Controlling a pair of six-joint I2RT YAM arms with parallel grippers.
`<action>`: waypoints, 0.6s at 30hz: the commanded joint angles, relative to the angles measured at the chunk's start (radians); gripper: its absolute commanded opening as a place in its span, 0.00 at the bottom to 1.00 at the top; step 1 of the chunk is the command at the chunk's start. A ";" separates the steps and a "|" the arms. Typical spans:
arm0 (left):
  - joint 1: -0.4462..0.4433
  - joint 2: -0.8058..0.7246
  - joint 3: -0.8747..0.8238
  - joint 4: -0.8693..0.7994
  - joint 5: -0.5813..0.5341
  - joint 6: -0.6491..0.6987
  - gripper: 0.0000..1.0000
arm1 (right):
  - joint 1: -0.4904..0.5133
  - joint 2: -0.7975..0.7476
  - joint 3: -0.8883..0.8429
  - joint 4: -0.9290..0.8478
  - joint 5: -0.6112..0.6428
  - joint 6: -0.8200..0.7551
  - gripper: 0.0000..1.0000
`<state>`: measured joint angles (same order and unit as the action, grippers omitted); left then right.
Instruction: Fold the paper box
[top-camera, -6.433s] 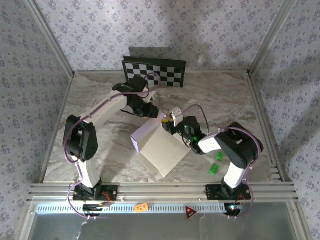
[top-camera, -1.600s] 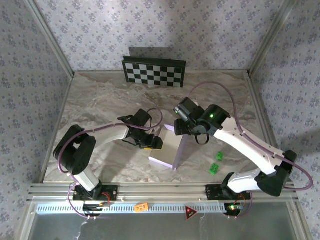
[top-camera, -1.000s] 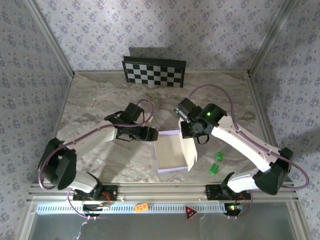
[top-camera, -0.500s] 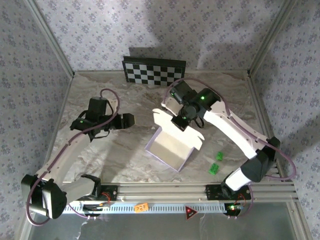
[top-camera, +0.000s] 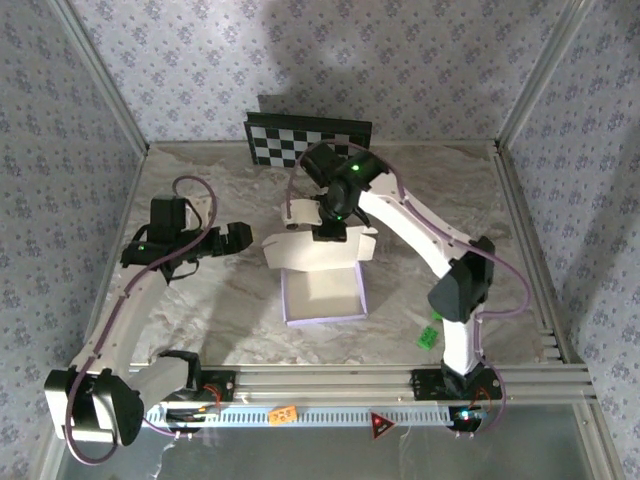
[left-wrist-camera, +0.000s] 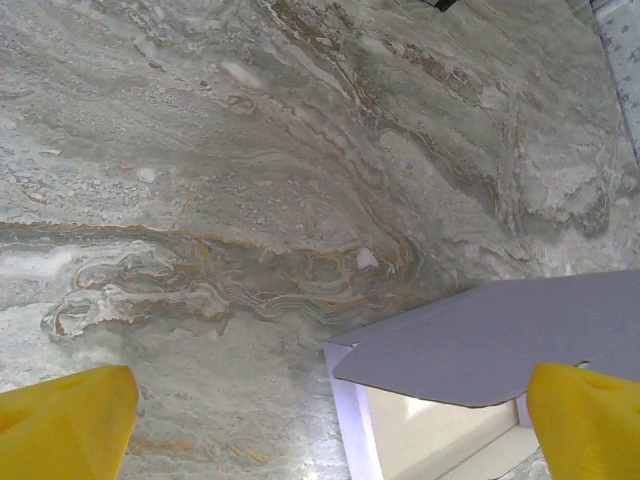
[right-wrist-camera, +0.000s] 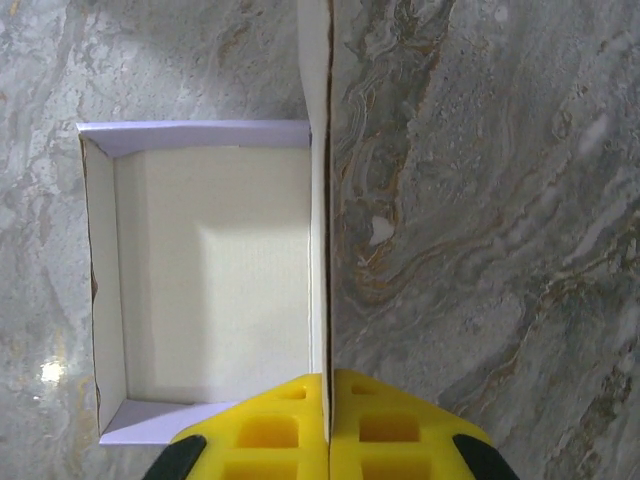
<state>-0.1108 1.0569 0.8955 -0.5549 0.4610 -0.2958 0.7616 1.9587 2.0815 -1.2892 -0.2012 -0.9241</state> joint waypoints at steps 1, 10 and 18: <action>0.030 0.031 -0.001 -0.026 0.067 0.011 1.00 | -0.016 0.069 0.110 -0.085 -0.020 -0.145 0.02; 0.037 0.031 -0.010 0.048 0.220 0.055 0.97 | -0.040 0.088 0.169 -0.025 -0.006 -0.076 0.37; 0.028 0.006 -0.013 0.150 0.250 0.093 0.85 | -0.094 -0.077 0.020 0.198 -0.032 0.216 0.62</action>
<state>-0.0784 1.0859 0.8886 -0.4709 0.6579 -0.2371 0.6941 1.9965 2.1593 -1.1912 -0.2226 -0.8314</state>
